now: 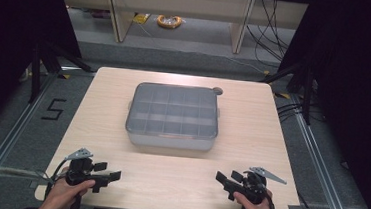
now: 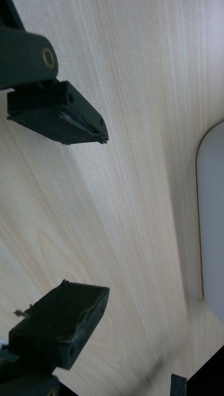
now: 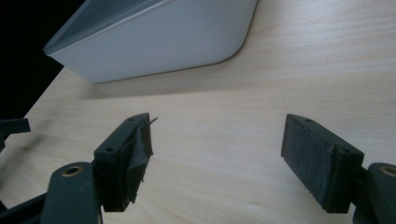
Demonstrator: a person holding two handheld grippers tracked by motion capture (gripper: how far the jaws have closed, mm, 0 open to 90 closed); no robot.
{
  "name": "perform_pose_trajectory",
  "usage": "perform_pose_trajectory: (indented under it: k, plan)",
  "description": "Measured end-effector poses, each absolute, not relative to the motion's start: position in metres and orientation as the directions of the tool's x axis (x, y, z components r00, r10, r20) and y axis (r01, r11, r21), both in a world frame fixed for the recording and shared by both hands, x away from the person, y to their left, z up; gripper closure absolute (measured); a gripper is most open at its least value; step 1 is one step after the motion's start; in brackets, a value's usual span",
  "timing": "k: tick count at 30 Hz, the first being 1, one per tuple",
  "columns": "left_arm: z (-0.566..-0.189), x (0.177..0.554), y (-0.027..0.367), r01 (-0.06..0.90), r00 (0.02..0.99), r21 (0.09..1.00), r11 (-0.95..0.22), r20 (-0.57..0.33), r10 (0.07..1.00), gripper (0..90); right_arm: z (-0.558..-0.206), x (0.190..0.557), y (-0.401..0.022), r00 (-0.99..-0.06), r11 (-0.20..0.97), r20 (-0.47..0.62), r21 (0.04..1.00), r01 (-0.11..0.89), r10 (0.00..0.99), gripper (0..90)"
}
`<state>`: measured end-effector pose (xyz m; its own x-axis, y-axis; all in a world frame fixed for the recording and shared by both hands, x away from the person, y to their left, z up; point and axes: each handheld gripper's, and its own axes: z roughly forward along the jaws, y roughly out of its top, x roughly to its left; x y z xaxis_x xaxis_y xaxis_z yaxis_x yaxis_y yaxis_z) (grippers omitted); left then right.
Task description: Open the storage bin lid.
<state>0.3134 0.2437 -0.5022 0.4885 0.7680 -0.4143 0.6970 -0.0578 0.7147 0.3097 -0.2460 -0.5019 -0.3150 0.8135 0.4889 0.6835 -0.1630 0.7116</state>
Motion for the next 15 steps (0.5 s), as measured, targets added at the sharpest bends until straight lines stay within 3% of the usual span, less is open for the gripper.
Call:
perform_pose_trajectory:
  k: [4,5,6,7,12,13,15]
  plan:
    - [-0.502,0.317,0.241,0.694,0.499,0.717,-0.062,-0.417,0.759,20.4,-0.499,0.319,-0.246,-0.276,-0.195,0.512,0.687,0.700,0.813,26.8]
    - [-0.502,0.318,0.241,0.698,0.496,0.714,-0.056,-0.425,0.757,20.4,-0.501,0.324,-0.250,-0.317,-0.156,0.470,0.726,0.669,0.824,26.9]
    - [-0.502,0.319,0.241,0.703,0.487,0.709,-0.049,-0.430,0.760,20.4,-0.497,0.324,-0.247,-0.282,-0.194,0.509,0.693,0.694,0.813,26.9]
    - [-0.502,0.321,0.241,0.703,0.484,0.710,-0.046,-0.429,0.763,20.4,-0.499,0.328,-0.250,-0.315,-0.154,0.465,0.727,0.669,0.827,27.0]
    - [-0.499,0.325,0.240,0.694,0.488,0.719,-0.044,-0.424,0.763,20.2,-0.493,0.334,-0.245,-0.273,-0.205,0.524,0.681,0.703,0.807,26.9]
    - [-0.497,0.328,0.240,0.687,0.493,0.725,-0.048,-0.417,0.763,20.2,-0.496,0.338,-0.249,-0.313,-0.158,0.472,0.722,0.673,0.824,26.9]
    - [-0.497,0.331,0.238,0.678,0.489,0.734,-0.043,-0.407,0.772,20.2,-0.491,0.342,-0.248,-0.311,-0.168,0.491,0.710,0.684,0.814,26.8]
